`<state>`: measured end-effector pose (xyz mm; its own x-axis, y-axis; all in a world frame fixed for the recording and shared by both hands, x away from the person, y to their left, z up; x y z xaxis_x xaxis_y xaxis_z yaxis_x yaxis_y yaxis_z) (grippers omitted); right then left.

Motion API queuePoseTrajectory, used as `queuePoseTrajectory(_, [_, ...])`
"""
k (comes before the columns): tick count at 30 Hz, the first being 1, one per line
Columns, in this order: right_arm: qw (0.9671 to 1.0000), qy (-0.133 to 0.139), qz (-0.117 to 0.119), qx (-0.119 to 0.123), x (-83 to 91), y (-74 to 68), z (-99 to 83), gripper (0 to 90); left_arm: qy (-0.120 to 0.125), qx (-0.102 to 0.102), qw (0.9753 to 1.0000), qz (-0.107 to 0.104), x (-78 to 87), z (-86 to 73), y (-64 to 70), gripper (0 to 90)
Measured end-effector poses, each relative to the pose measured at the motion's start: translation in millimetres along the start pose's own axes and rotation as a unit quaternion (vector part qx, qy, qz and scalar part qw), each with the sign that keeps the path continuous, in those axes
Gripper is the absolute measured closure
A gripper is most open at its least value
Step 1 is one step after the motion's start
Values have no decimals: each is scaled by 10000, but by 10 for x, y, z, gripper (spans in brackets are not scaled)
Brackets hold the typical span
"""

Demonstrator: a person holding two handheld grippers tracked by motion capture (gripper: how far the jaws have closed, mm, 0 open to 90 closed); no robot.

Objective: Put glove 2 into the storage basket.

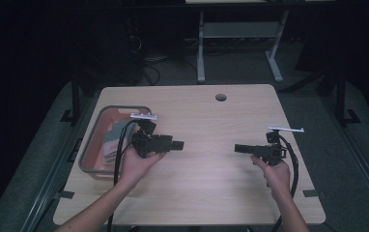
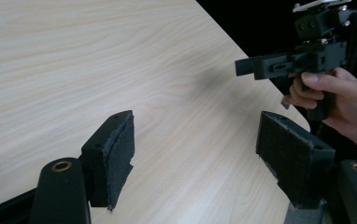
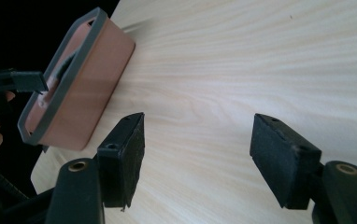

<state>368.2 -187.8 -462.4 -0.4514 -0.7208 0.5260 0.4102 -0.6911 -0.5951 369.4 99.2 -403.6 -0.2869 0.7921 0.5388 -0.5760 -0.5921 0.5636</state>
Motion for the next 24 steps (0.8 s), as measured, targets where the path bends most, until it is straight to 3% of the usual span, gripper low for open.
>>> queuePoseTrajectory(16, [10000,28,9,14,191,141,-294,341,-112,-151,9996,-205,-289,-216,170,278])
queuePoseTrajectory(24, [9999,80,-95,115,309,192,-420,336,-199,-291,9989,-300,-397,-358,239,276])
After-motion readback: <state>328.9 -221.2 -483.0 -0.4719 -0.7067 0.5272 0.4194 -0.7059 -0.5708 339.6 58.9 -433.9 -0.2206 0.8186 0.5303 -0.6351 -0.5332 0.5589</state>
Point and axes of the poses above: each handheld gripper's, and its own axes: x roughly backward along the jaws, z roughly out of its top, y roughly to its right, the point moved 7 cm from there along -x, roughly forward along the jaws, and after that the axes turned 7 degrees about x, right-handed, at the moved point
